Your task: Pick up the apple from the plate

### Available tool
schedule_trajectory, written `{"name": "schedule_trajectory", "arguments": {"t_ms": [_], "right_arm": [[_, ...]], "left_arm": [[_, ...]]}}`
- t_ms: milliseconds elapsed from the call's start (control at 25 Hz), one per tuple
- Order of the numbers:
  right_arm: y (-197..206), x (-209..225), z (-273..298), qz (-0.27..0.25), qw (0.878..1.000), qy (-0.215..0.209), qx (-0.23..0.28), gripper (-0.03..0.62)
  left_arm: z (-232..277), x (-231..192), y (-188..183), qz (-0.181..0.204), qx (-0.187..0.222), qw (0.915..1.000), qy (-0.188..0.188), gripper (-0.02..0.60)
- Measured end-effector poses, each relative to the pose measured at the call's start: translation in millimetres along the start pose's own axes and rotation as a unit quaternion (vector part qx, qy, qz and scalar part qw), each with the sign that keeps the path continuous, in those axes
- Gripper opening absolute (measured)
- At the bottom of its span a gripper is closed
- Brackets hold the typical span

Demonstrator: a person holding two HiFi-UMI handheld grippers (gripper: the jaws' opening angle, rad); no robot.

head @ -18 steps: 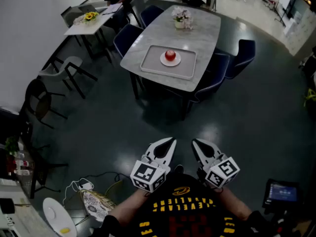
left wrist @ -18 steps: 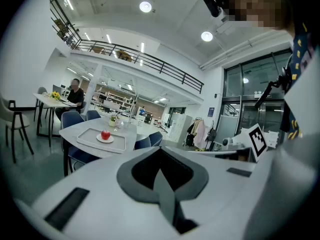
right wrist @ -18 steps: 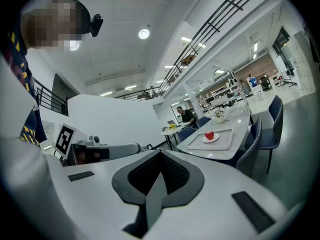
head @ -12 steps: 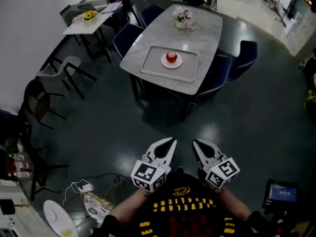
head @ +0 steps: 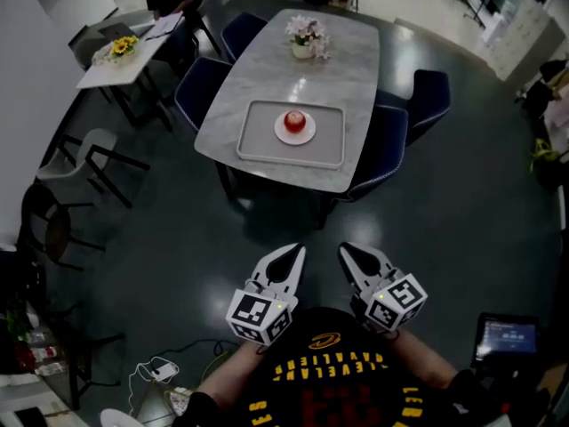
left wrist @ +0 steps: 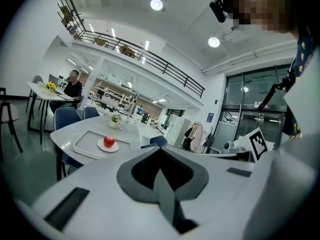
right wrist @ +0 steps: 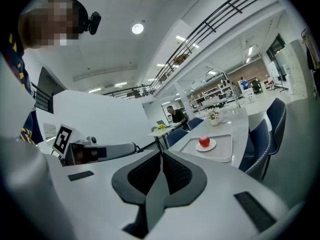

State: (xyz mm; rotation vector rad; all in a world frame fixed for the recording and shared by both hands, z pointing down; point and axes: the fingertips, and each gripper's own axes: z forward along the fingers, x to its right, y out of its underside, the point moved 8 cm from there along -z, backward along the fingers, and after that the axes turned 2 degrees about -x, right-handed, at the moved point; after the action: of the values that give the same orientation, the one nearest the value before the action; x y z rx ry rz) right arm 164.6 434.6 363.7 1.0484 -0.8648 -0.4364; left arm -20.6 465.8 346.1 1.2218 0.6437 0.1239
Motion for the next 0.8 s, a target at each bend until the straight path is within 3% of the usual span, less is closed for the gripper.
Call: {"name": "schedule_trajectory", "arguments": {"t_ms": [360,560,800], "right_arm": [[-21,-6,62,-0.007,0.999,0.038,-0.016,0.006],[-25,3,83,0.016,0.998,0.050,-0.025,0.006],[-29,23,108,0.036,0.998,0.042,-0.024,0.006]], "left_arm": [[20,-64,-24,-0.026,-0.009,0.9987,0.042,0.000],[30,-88,-29,-0.046,-0.019,0.9978,0.044,0.000],[46,-108,-38,-0.042,-0.032,0.9983,0.027,0.000]]}}
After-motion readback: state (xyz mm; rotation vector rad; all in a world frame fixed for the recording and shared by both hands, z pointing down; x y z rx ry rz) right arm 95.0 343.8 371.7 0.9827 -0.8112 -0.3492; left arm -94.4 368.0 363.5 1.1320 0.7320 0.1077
